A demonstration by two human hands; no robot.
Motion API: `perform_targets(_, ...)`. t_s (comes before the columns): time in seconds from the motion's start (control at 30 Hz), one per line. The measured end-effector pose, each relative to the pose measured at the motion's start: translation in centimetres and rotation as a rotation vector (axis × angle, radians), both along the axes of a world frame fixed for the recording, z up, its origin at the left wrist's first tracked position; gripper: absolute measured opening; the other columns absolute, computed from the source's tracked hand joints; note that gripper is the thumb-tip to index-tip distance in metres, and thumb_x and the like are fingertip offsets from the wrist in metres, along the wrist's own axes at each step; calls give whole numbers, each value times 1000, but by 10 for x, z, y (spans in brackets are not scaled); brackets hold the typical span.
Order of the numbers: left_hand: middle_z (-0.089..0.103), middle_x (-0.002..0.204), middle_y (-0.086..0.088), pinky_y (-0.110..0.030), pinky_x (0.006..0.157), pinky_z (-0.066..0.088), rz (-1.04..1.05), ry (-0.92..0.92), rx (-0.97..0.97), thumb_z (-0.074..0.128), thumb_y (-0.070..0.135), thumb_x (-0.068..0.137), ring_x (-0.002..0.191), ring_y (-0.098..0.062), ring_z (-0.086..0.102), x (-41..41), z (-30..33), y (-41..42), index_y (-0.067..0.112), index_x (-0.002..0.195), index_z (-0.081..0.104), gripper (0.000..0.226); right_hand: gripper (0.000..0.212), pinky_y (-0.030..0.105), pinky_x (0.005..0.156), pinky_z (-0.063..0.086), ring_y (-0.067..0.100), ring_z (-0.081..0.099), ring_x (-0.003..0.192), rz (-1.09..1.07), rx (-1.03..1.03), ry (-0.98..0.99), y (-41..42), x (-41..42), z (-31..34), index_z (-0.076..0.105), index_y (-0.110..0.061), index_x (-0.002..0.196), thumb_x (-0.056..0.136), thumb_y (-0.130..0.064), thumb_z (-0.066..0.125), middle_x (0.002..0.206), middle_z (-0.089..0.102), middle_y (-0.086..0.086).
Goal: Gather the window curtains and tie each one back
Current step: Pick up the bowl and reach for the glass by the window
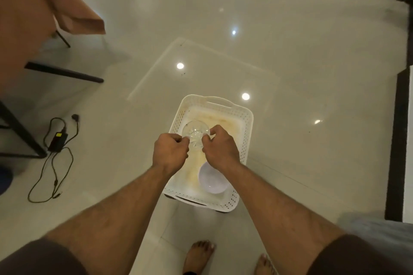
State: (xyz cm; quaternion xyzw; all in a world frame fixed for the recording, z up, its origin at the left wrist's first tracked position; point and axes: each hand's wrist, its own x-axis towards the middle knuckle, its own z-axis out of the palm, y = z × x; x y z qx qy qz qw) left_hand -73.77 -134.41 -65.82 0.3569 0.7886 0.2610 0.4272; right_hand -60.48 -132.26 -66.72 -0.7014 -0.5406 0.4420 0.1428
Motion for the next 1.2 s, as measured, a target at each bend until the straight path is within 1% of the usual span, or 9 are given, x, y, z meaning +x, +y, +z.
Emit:
perform_targets(0.13, 75, 77, -13, -38, 63, 63, 53, -43, -81, 63, 19, 98, 61, -21, 73, -19, -21, -13, -4, 85, 74, 28, 30, 40, 88, 55, 27, 69, 101, 62, -61, -61, -10, -23, -20, 54, -15, 126, 104, -34, 50, 112, 73, 8)
perform_targets(0.23, 75, 77, -15, -35, 58, 63, 87, -91, -133, 67, 15, 96, 64, -26, 75, -25, -35, -18, -3, 86, 73, 21, 25, 39, 85, 54, 27, 67, 100, 66, -87, -106, -14, -31, -31, 53, -11, 119, 103, -30, 53, 112, 69, 9)
perform_targets(0.33, 75, 77, -19, -33, 55, 61, 125, -128, -164, 70, 12, 94, 63, -28, 75, -27, -47, -19, -6, 85, 72, 20, 26, 39, 86, 54, 28, 66, 103, 78, -103, -149, -14, -35, -41, 54, -8, 120, 103, -29, 55, 115, 67, 10)
perform_targets(0.6, 74, 80, -23, -40, 63, 64, 155, -153, -171, 73, 13, 92, 68, -32, 76, -27, -68, -22, -10, 84, 71, 24, 23, 42, 91, 53, 28, 64, 105, 57, -141, -190, -15, -40, -61, 55, -8, 118, 105, -28, 54, 115, 67, 10)
perform_targets(0.77, 75, 77, -18, -36, 60, 64, 147, -126, -153, 76, 18, 90, 62, -25, 75, -26, -69, -25, -5, 84, 73, 24, 27, 38, 92, 52, 28, 65, 109, 32, -145, -184, -19, -38, -60, 57, -9, 122, 105, -29, 53, 119, 68, 9)
perform_targets(0.87, 75, 77, -16, -32, 57, 62, 137, -111, -160, 77, 22, 89, 59, -21, 73, -27, -68, -26, -3, 86, 73, 26, 29, 40, 94, 53, 27, 65, 111, 23, -140, -175, -20, -36, -57, 57, -10, 123, 105, -32, 53, 121, 68, 9)
perform_targets(0.97, 75, 79, -17, -34, 57, 63, 151, -65, -141, 79, 28, 88, 57, -22, 72, -29, -65, -26, -2, 92, 70, 31, 32, 42, 94, 53, 27, 65, 110, 6, -135, -161, -21, -34, -52, 55, -11, 126, 104, -35, 53, 122, 67, 8)
perform_targets(1.1, 74, 84, -11, -45, 71, 64, 148, 28, -123, 78, 42, 83, 68, -28, 74, -33, -57, -26, 12, 100, 63, 37, 36, 39, 94, 53, 28, 65, 113, -30, -130, -128, -26, -27, -38, 54, -12, 130, 105, -37, 52, 125, 67, 9)
perform_targets(1.2, 73, 86, -9, -37, 67, 61, 120, 66, -74, 73, 44, 86, 72, -26, 73, -31, -37, -25, 13, 100, 63, 36, 37, 37, 92, 51, 27, 65, 112, -56, -106, -121, -30, -19, -20, 53, -13, 132, 105, -39, 51, 124, 67, 7)
